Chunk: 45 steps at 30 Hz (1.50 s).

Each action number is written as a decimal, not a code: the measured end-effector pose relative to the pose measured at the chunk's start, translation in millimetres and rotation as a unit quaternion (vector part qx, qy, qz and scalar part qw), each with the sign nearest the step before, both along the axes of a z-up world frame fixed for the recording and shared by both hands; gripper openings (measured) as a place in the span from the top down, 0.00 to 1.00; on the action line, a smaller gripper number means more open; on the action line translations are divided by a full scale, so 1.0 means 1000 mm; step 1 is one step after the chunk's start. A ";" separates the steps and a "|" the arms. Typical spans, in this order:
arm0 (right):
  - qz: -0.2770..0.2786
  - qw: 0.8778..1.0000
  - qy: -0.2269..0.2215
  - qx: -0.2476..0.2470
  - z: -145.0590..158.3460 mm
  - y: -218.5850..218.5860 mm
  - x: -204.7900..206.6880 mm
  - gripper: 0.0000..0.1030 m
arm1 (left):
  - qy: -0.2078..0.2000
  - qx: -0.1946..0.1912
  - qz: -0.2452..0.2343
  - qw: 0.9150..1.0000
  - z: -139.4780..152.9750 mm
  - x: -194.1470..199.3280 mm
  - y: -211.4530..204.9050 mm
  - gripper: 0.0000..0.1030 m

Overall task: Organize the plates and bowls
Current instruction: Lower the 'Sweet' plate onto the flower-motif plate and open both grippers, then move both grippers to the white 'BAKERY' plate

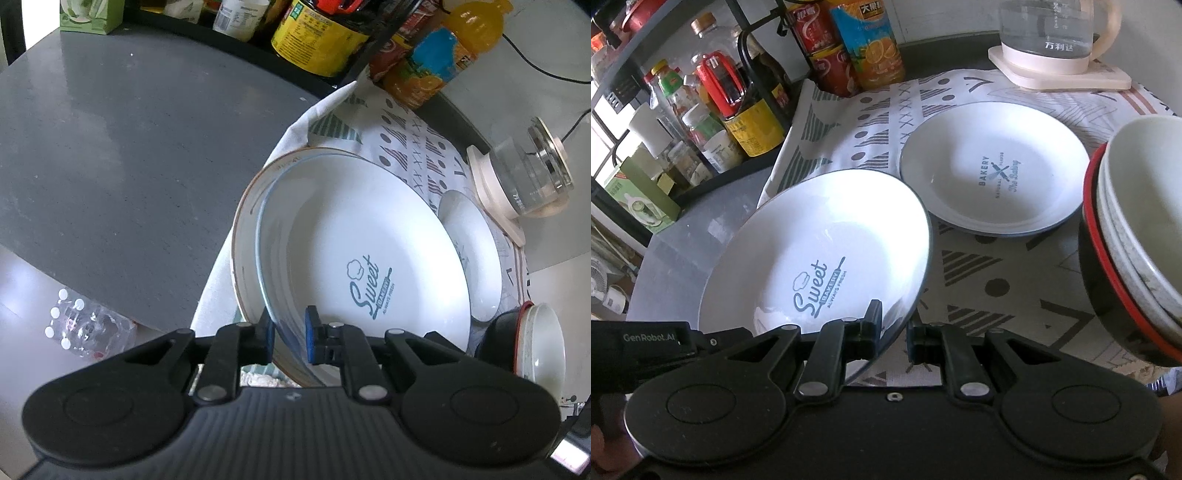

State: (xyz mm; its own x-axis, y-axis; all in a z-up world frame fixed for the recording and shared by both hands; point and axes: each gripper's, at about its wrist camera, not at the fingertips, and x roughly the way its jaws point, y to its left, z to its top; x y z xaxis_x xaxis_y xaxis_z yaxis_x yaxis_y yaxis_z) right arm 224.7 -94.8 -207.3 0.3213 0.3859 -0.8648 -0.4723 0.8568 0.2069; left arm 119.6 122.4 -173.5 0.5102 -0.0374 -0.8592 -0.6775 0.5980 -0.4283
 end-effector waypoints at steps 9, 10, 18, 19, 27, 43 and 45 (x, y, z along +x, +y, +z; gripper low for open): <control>0.001 1.000 -0.006 -0.009 -0.002 0.003 0.000 0.86 | 0.016 -0.005 0.011 1.000 0.012 -0.002 0.007 0.84; 0.000 1.000 -0.007 -0.009 -0.002 0.003 0.000 0.86 | 0.017 -0.002 0.013 1.000 0.014 -0.003 0.008 0.83; -0.003 1.000 0.001 -0.008 -0.006 0.004 -0.001 0.86 | 0.002 0.013 0.022 1.000 0.023 -0.010 0.015 0.79; -0.003 1.000 0.002 -0.008 -0.006 0.004 -0.001 0.86 | 0.004 0.014 0.022 1.000 0.021 -0.010 0.015 0.79; -0.005 1.000 0.015 -0.004 -0.009 0.004 0.002 0.83 | 0.023 0.025 0.030 0.999 0.008 -0.014 0.014 0.79; -0.013 1.000 0.003 0.025 0.028 -0.006 0.016 0.61 | 0.012 0.061 0.040 0.997 0.027 0.011 0.010 0.52; -0.021 0.999 -0.002 0.026 0.032 -0.008 0.023 0.55 | 0.006 0.068 0.042 0.997 0.033 0.016 0.009 0.46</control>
